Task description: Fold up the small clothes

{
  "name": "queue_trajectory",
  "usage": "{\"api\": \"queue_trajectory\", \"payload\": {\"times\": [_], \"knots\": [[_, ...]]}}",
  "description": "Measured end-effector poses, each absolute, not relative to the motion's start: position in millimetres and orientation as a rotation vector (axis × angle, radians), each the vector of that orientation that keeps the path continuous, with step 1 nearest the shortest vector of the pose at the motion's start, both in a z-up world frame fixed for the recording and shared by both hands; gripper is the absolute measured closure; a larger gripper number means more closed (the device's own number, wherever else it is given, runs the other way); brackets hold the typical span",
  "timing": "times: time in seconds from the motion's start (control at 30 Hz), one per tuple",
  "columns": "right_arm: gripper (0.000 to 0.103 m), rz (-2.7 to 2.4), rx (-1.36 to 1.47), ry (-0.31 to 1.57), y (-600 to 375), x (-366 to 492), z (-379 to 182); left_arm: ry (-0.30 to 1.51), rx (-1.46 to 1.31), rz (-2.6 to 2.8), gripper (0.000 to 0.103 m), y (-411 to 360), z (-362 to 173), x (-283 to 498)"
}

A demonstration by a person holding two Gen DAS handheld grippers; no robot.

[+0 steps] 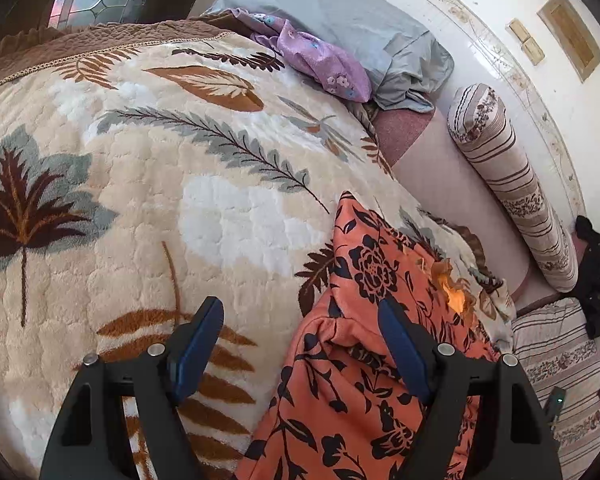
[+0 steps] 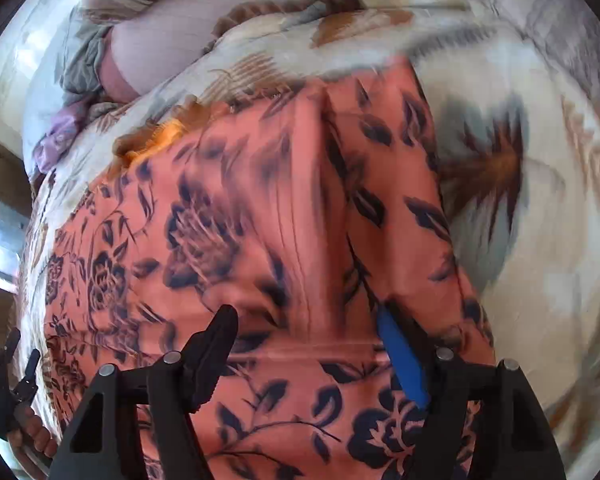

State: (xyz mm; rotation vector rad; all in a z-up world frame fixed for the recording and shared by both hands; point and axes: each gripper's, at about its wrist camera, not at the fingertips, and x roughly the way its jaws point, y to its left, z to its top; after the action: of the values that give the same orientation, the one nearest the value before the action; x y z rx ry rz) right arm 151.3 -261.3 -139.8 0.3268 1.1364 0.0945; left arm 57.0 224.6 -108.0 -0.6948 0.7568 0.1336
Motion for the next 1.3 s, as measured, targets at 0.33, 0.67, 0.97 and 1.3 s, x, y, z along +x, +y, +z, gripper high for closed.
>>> {"api": "queue_trajectory", "payload": {"times": [0.33, 0.67, 0.97, 1.3], "knots": [[0.025, 0.211, 0.578, 0.947, -294, 172, -100, 0.784, -0.519, 0.062, 0.022, 199, -72, 122], [0.094, 0.227, 0.262, 1.084, -265, 190, -105, 0.981, -0.330, 0.059, 0.095, 179, -111, 164], [0.069, 0.160, 0.379, 1.143, -286, 168, -140, 0.960, -0.246, 0.101, 0.066, 185, -109, 158], [0.018, 0.389, 0.578, 1.002, -260, 159, -120, 0.952, -0.072, 0.082, 0.033, 146, -143, 144]]}}
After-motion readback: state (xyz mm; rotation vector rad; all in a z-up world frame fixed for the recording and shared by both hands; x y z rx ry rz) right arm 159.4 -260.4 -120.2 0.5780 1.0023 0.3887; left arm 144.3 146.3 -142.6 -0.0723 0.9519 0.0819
